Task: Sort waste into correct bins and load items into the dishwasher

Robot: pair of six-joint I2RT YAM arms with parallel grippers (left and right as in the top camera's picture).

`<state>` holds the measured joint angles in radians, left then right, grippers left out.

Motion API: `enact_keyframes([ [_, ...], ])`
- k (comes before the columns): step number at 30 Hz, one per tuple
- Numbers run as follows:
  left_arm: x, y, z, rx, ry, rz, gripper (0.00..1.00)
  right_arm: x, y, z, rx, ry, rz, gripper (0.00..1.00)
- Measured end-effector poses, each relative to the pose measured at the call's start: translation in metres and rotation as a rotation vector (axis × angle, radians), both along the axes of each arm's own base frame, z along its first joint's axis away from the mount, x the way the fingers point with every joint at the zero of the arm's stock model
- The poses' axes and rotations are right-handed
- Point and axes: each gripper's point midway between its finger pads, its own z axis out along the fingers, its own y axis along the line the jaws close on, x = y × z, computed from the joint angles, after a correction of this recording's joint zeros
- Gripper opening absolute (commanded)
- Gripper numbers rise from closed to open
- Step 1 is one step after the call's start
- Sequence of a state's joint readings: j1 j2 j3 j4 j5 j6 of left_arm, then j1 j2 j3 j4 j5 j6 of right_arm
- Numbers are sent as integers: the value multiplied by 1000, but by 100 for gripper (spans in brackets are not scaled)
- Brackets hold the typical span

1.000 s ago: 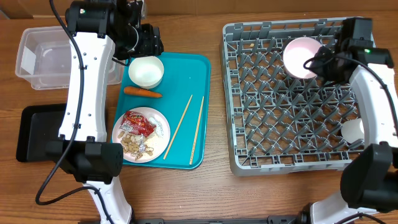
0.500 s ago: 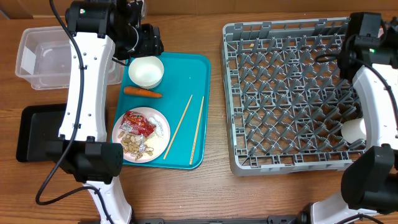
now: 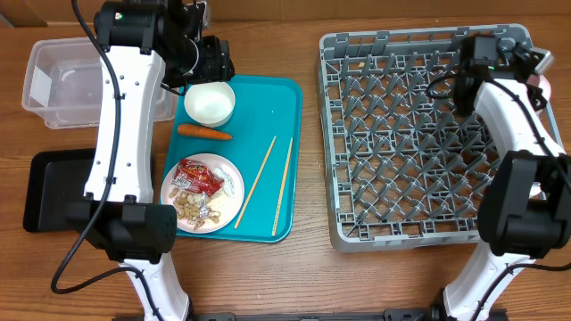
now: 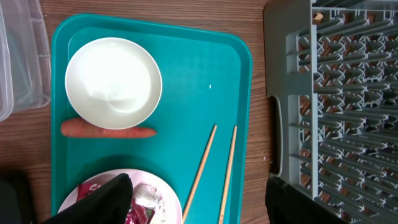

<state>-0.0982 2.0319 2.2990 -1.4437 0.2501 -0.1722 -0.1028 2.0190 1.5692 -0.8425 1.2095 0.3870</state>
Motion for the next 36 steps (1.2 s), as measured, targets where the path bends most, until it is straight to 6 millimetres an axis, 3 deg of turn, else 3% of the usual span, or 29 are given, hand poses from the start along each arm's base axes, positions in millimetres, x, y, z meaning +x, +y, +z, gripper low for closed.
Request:
enact_keyframes([
  [4,0,0,0,0,0,0,71,4,24,-6,29,52,60,17],
  [9,0,0,0,0,0,0,71,7,49,-20,109,98,126,18],
  [21,0,0,0,0,-1,0,71,-8,61,-41,233,191,139,23],
  [25,1,0,0,0,-5,0,71,-16,83,-54,323,258,173,35],
  [26,1,0,1,-1,-6,0,71,-17,90,-57,341,270,187,47],
  [28,2,0,1,-1,-8,0,71,-17,104,-60,363,289,214,58],
  [33,2,0,1,-1,-8,0,72,-14,132,-61,416,282,275,64],
  [36,2,0,1,-1,-8,0,72,-16,138,-47,470,229,292,71],
])
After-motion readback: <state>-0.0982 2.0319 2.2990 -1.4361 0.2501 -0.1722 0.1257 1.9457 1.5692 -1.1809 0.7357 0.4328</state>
